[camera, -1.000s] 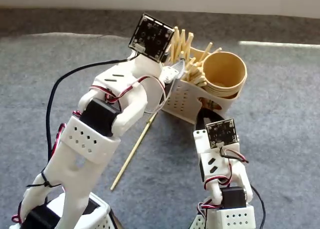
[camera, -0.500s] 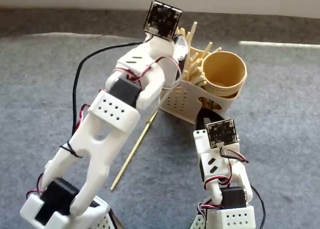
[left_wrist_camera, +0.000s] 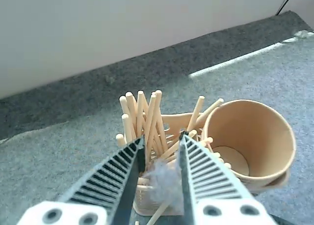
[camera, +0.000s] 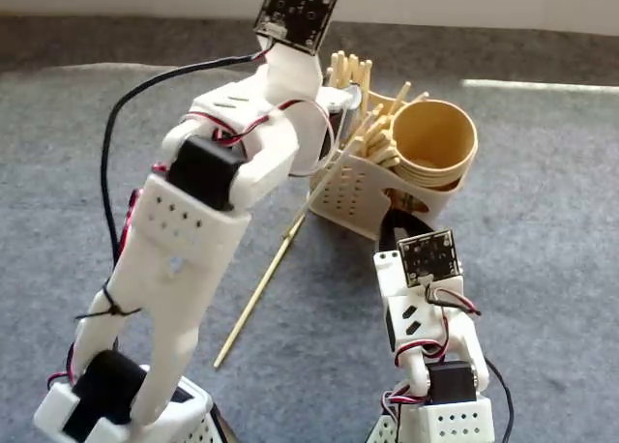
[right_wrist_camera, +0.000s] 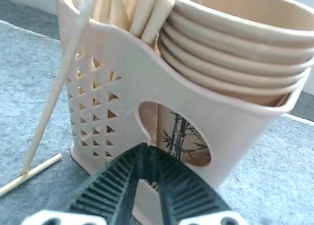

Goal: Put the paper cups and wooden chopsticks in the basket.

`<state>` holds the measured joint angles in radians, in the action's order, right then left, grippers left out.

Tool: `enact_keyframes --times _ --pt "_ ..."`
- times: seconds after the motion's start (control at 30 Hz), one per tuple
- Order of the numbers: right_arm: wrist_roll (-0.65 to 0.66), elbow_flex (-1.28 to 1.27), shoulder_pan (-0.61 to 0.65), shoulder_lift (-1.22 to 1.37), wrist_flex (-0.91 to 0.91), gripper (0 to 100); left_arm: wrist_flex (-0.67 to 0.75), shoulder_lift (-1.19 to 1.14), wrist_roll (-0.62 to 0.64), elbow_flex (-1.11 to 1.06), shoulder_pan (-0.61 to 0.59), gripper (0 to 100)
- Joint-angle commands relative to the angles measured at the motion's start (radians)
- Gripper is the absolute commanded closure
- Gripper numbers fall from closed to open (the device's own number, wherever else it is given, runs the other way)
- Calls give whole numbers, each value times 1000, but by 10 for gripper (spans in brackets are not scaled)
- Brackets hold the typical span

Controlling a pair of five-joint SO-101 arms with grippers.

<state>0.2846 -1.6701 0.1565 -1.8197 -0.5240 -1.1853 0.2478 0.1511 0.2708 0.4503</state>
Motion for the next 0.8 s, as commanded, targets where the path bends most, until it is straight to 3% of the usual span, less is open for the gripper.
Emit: enact_keyframes --times 0.0,0.17,0.37,0.77 --pt "-3 -82 -7 -19 33 994 -110 65 -17 101 50 873" --pt "-3 -84 -7 -19 33 994 -273 76 -98 127 101 874" --pt "-3 -84 -10 -19 33 994 -443 76 -95 122 104 875" --pt "-3 -82 -10 -19 33 994 -454 82 -103 8 117 937"
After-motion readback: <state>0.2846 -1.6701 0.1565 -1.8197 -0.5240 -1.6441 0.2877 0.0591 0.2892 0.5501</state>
